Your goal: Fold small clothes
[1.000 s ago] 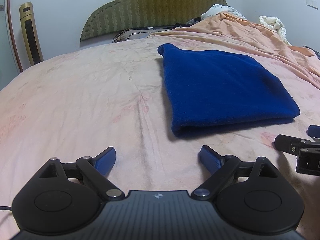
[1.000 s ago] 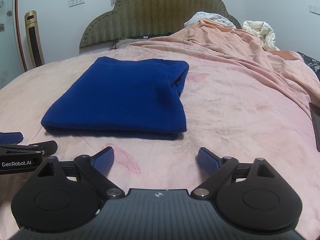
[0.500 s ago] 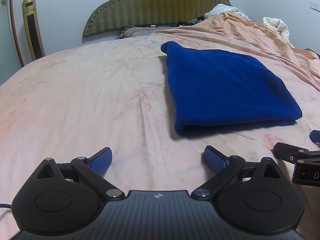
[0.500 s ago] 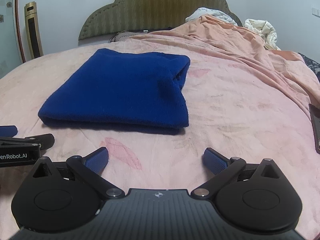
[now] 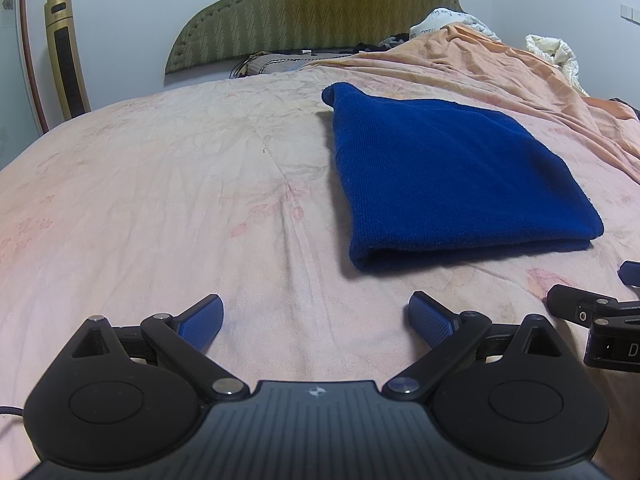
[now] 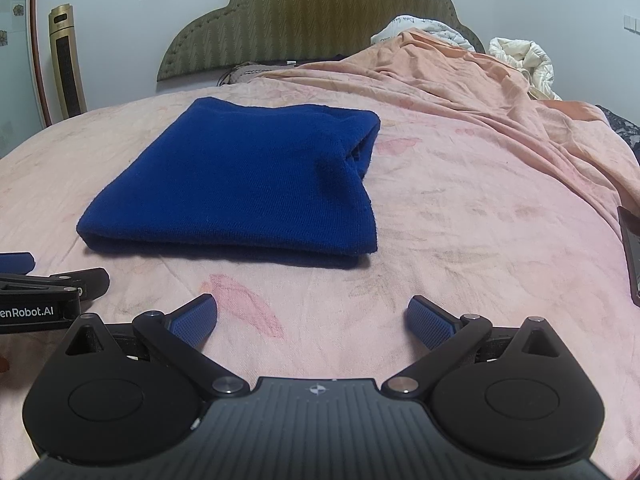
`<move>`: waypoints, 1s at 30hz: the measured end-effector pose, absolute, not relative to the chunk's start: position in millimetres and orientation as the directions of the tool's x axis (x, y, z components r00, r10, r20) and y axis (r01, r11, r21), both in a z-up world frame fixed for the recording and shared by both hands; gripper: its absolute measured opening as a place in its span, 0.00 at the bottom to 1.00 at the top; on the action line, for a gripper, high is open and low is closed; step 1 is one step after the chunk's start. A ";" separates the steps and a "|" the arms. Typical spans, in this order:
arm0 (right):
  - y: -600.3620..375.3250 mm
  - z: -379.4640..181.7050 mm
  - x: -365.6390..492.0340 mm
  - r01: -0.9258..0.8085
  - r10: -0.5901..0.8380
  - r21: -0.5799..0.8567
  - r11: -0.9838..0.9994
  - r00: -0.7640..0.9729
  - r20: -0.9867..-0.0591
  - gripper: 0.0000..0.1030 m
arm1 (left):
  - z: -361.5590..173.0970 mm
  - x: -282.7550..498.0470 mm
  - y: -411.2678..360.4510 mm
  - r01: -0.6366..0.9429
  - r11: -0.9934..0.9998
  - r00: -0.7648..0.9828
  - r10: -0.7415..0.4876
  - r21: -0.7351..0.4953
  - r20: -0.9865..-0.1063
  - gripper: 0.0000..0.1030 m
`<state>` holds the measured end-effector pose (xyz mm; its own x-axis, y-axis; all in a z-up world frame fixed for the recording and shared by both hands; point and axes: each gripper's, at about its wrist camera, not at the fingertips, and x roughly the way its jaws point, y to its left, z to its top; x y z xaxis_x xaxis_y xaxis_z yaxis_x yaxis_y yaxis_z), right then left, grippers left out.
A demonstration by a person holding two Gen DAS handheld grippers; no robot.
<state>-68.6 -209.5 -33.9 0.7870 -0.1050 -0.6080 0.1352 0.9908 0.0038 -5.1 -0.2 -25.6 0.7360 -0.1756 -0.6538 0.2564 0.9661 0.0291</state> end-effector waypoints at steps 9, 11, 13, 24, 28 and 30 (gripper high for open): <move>-212.4 -33.3 -70.9 0.136 -0.096 0.022 0.990 0.794 -0.600 1.00 | -23.9 -7.8 2.0 0.240 0.970 0.742 -0.160 0.035 -0.651 0.97; -213.2 -32.7 -72.6 0.137 -0.094 0.028 0.990 0.800 -0.593 1.00 | -23.8 -8.0 3.2 0.234 0.972 0.743 -0.158 0.031 -0.651 0.97; -214.6 -32.2 -74.5 0.134 -0.085 0.040 0.990 0.807 -0.585 1.00 | -23.9 -8.8 3.9 0.230 0.973 0.744 -0.156 0.031 -0.650 0.97; -210.9 -33.2 -71.0 0.124 -0.091 0.014 0.992 0.794 -0.601 1.00 | -24.6 -8.4 2.6 0.226 0.974 0.744 -0.154 0.027 -0.650 0.99; -211.6 -33.2 -71.2 0.123 -0.089 0.016 0.992 0.794 -0.602 1.00 | -24.9 -7.7 2.2 0.225 0.974 0.745 -0.150 0.033 -0.650 0.99; -211.7 -33.3 -71.0 0.123 -0.090 0.014 0.992 0.792 -0.603 1.00 | -25.3 -7.3 2.6 0.224 0.974 0.745 -0.149 0.034 -0.650 0.99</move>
<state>-71.0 -211.7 -33.3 0.7923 -0.0896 -0.6035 0.1230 0.9923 0.0141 -7.3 2.6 -25.3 0.7450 -0.1489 -0.6502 0.2244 0.9739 0.0340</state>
